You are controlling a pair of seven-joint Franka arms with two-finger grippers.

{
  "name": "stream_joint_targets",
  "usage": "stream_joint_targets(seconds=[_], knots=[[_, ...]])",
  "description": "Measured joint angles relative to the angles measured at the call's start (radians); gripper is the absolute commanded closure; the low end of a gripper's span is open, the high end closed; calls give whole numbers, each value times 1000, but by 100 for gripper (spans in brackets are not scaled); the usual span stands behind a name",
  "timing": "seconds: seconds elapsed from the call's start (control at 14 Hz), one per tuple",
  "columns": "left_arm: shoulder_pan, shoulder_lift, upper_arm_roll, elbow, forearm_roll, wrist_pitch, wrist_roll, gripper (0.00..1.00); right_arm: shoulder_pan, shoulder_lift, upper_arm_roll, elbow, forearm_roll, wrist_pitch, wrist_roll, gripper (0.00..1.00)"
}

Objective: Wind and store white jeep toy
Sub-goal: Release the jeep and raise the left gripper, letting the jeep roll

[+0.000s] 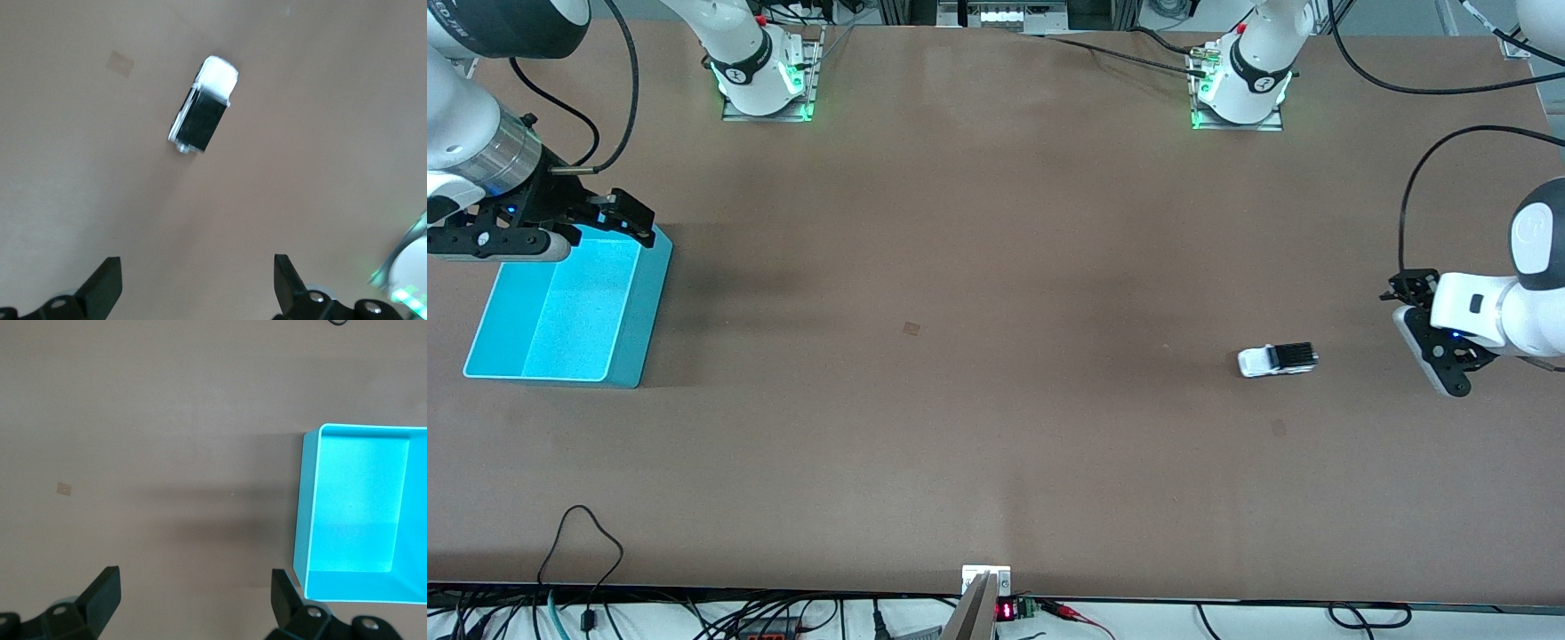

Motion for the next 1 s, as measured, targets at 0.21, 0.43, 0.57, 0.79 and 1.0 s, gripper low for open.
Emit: stream_joint_targets(seconds=[0.21, 0.43, 0.57, 0.79, 1.0], knots=[[-50, -44, -28, 20, 0, -26, -235, 0, 0, 0, 0, 0, 0, 0, 0, 0], [-111, -113, -25, 18, 0, -41, -393, 0, 0, 0, 0, 0, 0, 0, 0, 0], [-148, -147, -11, 15, -1, -44, -484, 0, 0, 0, 0, 0, 0, 0, 0, 0], [-195, -177, 31, 7, -47, -44, -632, 0, 0, 0, 0, 0, 0, 0, 0, 0], [-219, -194, 72, 5, -91, -44, -772, 0, 0, 0, 0, 0, 0, 0, 0, 0]])
